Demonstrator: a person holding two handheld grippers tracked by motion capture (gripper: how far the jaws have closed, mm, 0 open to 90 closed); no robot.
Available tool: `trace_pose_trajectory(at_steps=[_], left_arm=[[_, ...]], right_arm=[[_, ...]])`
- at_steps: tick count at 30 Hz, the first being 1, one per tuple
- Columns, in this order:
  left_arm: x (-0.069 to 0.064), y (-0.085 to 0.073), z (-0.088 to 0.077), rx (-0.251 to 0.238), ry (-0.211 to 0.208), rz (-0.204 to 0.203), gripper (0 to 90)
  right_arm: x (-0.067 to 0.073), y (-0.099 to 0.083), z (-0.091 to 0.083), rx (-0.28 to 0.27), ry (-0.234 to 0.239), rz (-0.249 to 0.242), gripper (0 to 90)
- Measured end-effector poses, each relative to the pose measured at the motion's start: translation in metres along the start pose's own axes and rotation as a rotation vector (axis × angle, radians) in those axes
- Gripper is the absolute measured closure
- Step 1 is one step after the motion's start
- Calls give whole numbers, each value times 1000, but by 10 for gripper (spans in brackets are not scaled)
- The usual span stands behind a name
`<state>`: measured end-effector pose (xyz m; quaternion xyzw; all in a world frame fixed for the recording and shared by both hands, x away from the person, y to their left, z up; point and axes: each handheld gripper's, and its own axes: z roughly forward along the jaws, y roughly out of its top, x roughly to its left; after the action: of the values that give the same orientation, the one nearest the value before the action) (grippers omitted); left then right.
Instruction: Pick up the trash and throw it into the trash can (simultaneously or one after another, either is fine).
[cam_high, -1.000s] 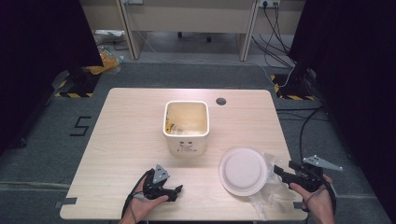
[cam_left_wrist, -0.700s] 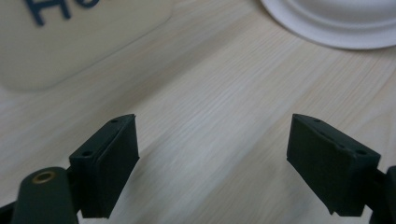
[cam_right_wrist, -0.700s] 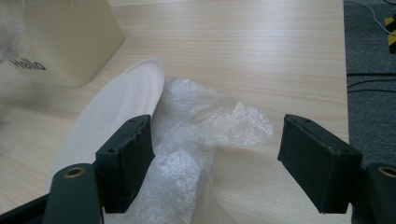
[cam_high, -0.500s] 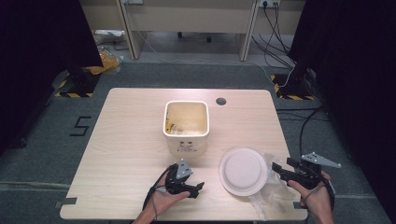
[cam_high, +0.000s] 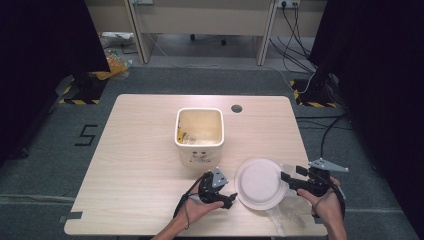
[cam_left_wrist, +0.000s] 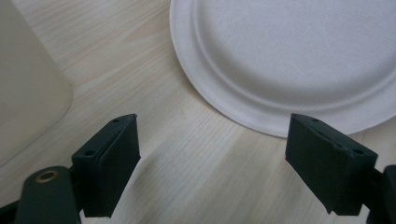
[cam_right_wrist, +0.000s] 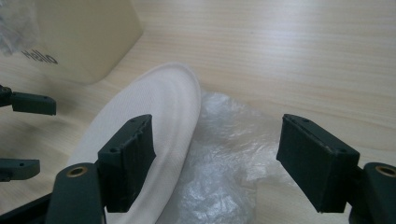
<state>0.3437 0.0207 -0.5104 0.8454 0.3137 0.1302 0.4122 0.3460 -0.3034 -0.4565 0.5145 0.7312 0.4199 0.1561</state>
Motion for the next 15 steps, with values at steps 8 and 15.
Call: trace_pose_trajectory(at_steps=[8, 15], left_arm=[[-1, 1, 13, 38, 10, 39, 193], [6, -7, 3, 36, 23, 32, 230]], right_arm=[[-7, -6, 13, 17, 87, 100, 375], [-1, -7, 17, 32, 157, 122, 457]])
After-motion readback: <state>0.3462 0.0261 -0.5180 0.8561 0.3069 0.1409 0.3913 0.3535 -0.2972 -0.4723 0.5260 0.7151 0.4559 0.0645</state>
